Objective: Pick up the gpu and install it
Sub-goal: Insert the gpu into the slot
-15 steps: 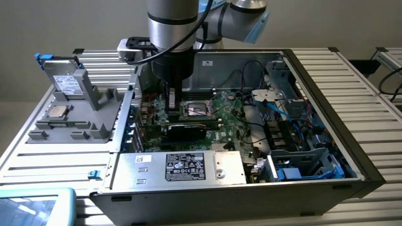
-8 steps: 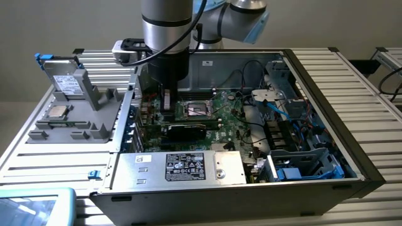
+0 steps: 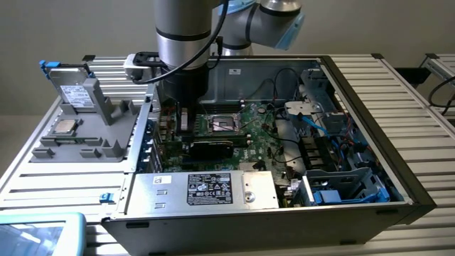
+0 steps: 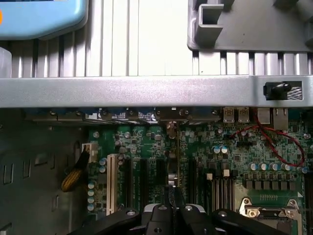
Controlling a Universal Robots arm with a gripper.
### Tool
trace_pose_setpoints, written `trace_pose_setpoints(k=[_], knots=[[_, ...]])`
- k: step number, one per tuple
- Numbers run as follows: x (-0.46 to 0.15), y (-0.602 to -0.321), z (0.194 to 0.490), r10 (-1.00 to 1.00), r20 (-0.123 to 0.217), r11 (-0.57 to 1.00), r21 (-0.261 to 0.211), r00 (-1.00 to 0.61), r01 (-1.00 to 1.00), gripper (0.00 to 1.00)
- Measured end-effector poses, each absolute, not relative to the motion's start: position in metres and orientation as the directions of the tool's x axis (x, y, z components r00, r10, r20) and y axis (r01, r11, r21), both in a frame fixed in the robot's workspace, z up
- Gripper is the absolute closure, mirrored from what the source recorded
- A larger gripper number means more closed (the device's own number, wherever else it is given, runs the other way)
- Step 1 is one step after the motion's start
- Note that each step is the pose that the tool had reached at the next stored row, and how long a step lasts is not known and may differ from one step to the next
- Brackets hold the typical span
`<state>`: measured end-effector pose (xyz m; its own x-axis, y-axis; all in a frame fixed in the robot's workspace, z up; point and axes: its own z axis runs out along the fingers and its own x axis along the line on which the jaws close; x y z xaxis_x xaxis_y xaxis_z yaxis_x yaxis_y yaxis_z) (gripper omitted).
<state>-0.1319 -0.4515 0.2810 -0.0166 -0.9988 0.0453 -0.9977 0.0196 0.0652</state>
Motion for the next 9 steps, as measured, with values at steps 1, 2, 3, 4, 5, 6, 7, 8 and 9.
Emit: trace_pose_setpoints(k=[1,2,3,4,5,6,7,8,9], knots=[[-0.1323,-0.4505,0.2801,-0.999,0.045,0.020,0.066,-0.017,-0.998,0.88],[-0.1327,-0.4483,0.2799,-0.999,0.045,0.020,0.066,-0.017,-0.998,0.88],[-0.1332,-0.4464,0.2799,-0.999,0.045,0.020,0.066,-0.017,-0.998,0.88],[-0.1335,-0.4457,0.2798,-0.999,0.045,0.020,0.066,-0.017,-0.998,0.88],[-0.1338,-0.4457,0.2798,-0.999,0.045,0.020,0.066,-0.017,-0.998,0.88],[-0.1342,-0.4457,0.2798,-0.999,0.045,0.020,0.066,-0.017,-0.998,0.88],[-0.1350,-0.4457,0.2799,-0.999,0.045,0.020,0.066,-0.017,-0.998,0.88],[-0.1360,-0.4457,0.2798,-0.999,0.045,0.020,0.066,-0.017,-0.998,0.88],[-0.1370,-0.4456,0.2797,-0.999,0.045,0.020,0.066,-0.017,-0.998,0.88]])
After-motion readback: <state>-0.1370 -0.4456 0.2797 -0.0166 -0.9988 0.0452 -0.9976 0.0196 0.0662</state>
